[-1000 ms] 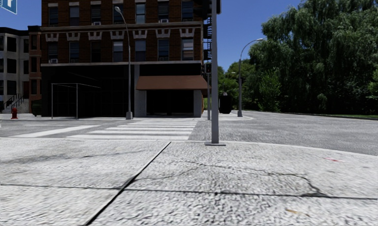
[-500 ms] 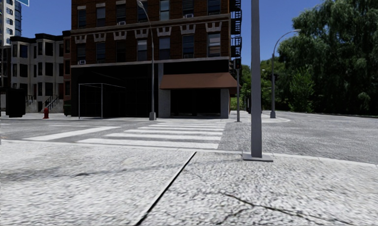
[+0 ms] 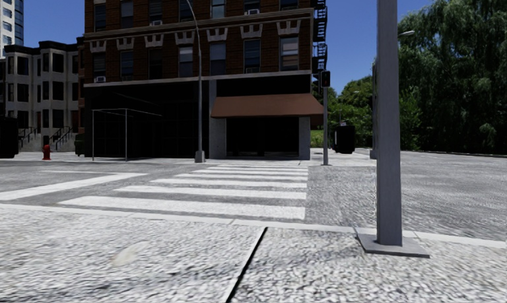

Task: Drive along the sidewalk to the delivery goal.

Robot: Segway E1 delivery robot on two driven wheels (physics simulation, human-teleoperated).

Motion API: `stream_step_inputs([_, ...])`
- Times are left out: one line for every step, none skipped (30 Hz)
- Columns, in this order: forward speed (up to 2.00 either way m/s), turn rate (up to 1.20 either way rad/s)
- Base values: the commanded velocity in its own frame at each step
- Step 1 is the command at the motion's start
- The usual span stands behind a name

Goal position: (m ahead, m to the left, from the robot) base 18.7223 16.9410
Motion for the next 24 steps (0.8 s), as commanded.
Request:
stream_step_inputs([2.00, 0.00])
stream_step_inputs([2.00, 0.00])
stream_step_inputs([2.00, 0.00])
stream_step_inputs([2.00, 0.00])
stream_step_inputs([2.00, 0.00])
stream_step_inputs([2.00, 0.00])
stream_step_inputs([2.00, 0.00])
stream_step_inputs([2.00, 0.00])
stream_step_inputs([2.00, 0.00])
stream_step_inputs([2.00, 0.00])
stream_step_inputs([2.00, 0.00])
stream_step_inputs([2.00, 0.00])
stream_step_inputs([2.00, 0.00])
stream_step_inputs([2.00, 0.00])
stream_step_inputs([2.00, 0.00])
stream_step_inputs([2.00, 0.00])
stream_step_inputs([2.00, 0.00])
stream_step_inputs([2.00, 0.00])
stream_step_inputs([2.00, 0.00])
stream_step_inputs([2.00, 0.00])
stream_step_inputs([2.00, 0.00])
stream_step_inputs([2.00, 0.00])
stream_step_inputs([2.00, 0.00])
stream_step_inputs([2.00, 0.00])
